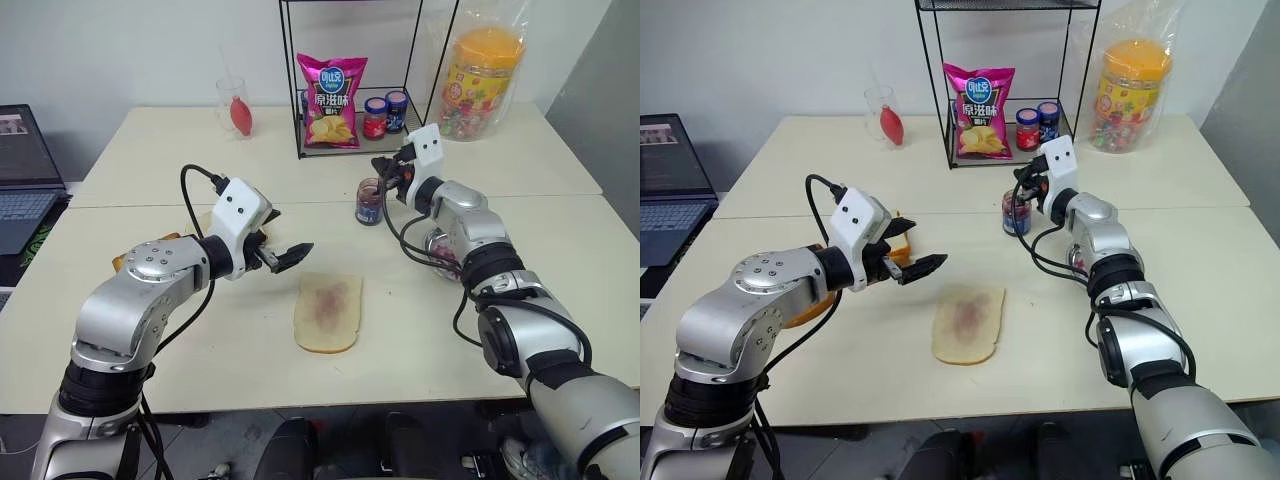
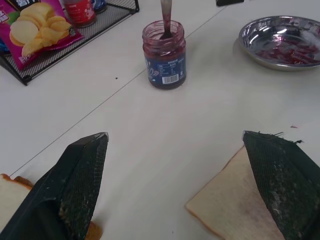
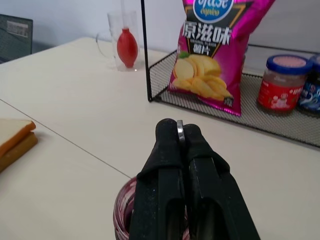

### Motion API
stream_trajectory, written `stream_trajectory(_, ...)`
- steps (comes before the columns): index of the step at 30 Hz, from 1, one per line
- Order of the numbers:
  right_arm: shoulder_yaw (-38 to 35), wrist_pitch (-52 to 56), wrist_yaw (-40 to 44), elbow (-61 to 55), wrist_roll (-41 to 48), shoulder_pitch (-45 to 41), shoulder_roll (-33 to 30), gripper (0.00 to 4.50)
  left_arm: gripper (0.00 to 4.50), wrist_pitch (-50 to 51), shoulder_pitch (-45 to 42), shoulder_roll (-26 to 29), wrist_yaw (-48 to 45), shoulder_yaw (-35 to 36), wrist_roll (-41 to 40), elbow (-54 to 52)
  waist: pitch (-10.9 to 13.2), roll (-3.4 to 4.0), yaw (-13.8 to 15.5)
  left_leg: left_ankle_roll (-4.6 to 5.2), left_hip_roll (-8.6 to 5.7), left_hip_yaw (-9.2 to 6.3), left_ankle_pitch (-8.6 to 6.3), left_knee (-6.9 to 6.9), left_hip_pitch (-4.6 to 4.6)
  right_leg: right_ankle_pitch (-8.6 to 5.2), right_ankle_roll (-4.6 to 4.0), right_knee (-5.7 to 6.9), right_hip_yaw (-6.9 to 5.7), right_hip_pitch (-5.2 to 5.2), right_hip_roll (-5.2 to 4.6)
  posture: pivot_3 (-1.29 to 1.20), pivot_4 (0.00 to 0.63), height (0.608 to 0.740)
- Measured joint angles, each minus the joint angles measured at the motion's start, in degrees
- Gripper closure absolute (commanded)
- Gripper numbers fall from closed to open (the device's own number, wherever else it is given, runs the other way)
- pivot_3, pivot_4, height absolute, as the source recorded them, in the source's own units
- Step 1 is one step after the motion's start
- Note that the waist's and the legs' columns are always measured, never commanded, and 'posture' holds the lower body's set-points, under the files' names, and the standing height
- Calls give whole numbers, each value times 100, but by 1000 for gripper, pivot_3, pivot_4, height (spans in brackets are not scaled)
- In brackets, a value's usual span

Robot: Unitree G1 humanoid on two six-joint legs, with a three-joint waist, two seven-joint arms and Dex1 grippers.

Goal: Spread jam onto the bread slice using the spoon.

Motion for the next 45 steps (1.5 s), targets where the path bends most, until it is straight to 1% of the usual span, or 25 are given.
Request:
stream_trajectory(5,-184,165,-88,257,50,-216,37,4464,0,-32,-6,-36,7,1,-5,3,0,0,-6,0,1,3,0,0,0,0,0,1,3,-2,0,0,150,740)
stream_trajectory(9,-676,709,-181,419,378,-410,142,4464,0,-32,-72,-67,17,-9,2,9,0,0,-7,0,2,4,0,-1,1,1,0,1,4,-2,0,0,150,740)
stream_trajectory(15,-1119,1368,-328,433,734,-459,182,4464,0,-32,-103,-71,19,-19,23,9,0,0,-8,2,2,7,-1,-1,0,1,0,0,7,-2,0,0,150,740)
stream_trajectory(33,-2111,2143,-926,434,1436,-632,183,4464,0,-400,-74,-124,-11,-74,185,247,0,0,-14,3,2,12,-2,-1,-1,2,1,0,11,-3,0,0,150,740)
stream_trajectory(37,-2251,2249,-1043,435,1544,-662,184,4464,0,-414,-74,-145,-12,-139,190,251,0,0,-16,3,3,12,-2,-2,-1,2,1,0,11,-3,0,0,150,740)
stream_trajectory(45,-2267,2249,-1126,434,1627,-664,159,4464,0,-414,-77,-159,-9,-159,238,251,0,0,-19,4,2,13,-2,-2,-1,1,1,0,11,-3,1,0,150,740)
